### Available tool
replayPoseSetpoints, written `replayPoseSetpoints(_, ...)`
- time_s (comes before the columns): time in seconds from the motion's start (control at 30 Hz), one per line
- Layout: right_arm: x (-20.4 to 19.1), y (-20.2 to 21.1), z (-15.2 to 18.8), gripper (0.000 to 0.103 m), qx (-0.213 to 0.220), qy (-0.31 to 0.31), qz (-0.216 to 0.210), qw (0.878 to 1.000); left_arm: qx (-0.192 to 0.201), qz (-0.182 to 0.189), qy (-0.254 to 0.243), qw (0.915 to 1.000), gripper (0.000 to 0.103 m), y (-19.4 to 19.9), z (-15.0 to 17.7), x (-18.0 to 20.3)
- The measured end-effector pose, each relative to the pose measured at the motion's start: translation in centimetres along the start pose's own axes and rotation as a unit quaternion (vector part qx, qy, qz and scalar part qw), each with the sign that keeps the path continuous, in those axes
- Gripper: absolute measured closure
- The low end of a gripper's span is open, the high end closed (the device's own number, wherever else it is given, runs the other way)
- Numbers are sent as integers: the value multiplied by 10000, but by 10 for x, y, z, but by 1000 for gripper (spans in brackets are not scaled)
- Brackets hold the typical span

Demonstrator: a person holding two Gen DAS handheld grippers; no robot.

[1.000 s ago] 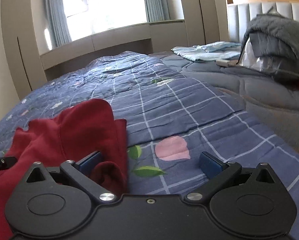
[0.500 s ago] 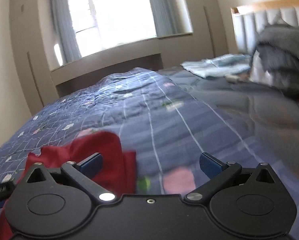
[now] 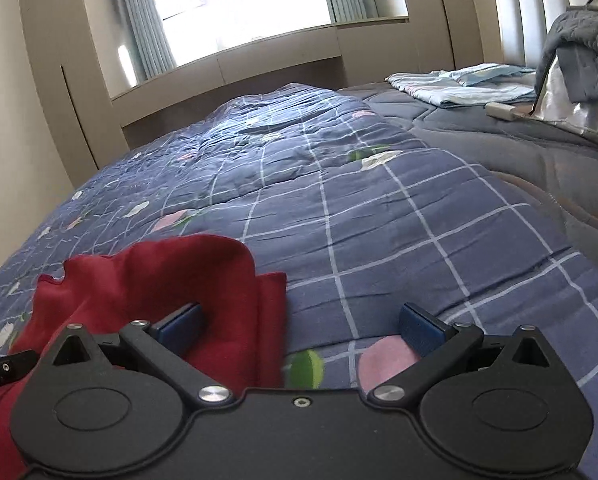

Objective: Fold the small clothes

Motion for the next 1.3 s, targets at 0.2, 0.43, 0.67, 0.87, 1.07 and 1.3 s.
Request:
replayPoseSetpoints(0.2, -1, 2, 2, 1, 66, -5, -5, 10000, -1, 3, 4, 10000, 0, 0, 0, 0)
replayPoseSetpoints(0.43, 3, 5, 1, 1, 208, -150, -144, 9996, 0, -2, 3, 10000, 0, 1, 0, 0)
replayPoseSetpoints(0.67, 4, 12, 2, 0, 370, -446, -586, 9966, -7, 43, 56, 10000, 0, 1, 0, -2)
replayPoseSetpoints(0.87, 1, 26, 3, 0, 518, -704, -932, 9918, -274, 471, 458, 9975, 0, 19, -12, -17)
replayPoseSetpoints(1.07, -16, 29, 12, 0, 8, -500, -1076, 9929, -660, 1370, 147, 9883, 0, 35, -12, -19)
replayPoseSetpoints(1.3, -31, 35, 21, 0, -181, -269, -1101, 9934, -1152, 1548, -158, 9811, 1, 26, 7, -11)
Point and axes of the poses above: each gripper's, at about its wrist camera, not at the fingertips, and y roughly against the way its jaws point, x to its right, z to its underside, the point moved 9 cm from there along -y, roughly the way its jaws point, and after that the axes turned 15 degrees about -z, right-handed, at the moved point
